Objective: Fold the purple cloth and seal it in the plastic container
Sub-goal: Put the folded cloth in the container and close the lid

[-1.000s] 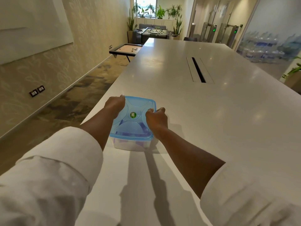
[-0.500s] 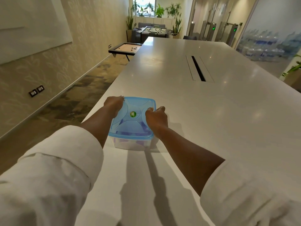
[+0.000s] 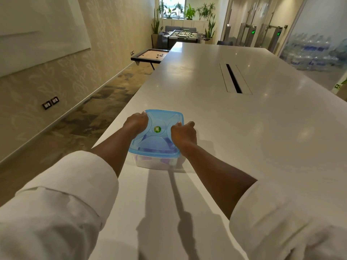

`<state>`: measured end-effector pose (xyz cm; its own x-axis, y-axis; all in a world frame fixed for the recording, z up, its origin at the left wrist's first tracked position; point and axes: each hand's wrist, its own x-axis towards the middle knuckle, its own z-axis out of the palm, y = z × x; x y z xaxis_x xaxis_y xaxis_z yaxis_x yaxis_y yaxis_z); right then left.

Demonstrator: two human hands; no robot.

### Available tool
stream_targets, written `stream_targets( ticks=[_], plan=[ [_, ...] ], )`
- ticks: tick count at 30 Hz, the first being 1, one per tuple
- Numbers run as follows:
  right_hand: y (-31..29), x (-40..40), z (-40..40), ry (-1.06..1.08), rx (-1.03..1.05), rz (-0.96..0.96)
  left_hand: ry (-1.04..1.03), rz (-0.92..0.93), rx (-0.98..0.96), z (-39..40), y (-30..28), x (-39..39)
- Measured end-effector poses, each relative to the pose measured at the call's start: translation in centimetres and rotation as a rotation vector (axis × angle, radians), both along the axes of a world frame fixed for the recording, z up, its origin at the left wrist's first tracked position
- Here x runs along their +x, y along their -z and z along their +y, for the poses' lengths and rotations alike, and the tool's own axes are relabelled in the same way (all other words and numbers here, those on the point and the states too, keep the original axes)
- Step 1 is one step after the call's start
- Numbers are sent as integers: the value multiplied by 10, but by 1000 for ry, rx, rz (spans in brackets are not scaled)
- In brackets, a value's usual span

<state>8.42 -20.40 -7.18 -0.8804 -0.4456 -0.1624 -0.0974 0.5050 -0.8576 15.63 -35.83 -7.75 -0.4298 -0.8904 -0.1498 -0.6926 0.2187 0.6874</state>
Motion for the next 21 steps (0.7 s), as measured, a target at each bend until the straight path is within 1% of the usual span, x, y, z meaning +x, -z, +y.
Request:
stream_targets(
  ticks=[8, 17, 21],
  plan=[
    [-3, 4, 0, -16, 19, 9, 30, -39, -310, 21, 0, 18],
    [-2, 4, 3, -11, 1, -5, -10, -95, -564, 37, -8, 23],
    [0, 4, 5, -14, -6, -1, 4, -75, -595, 40, -10, 23]
  ],
)
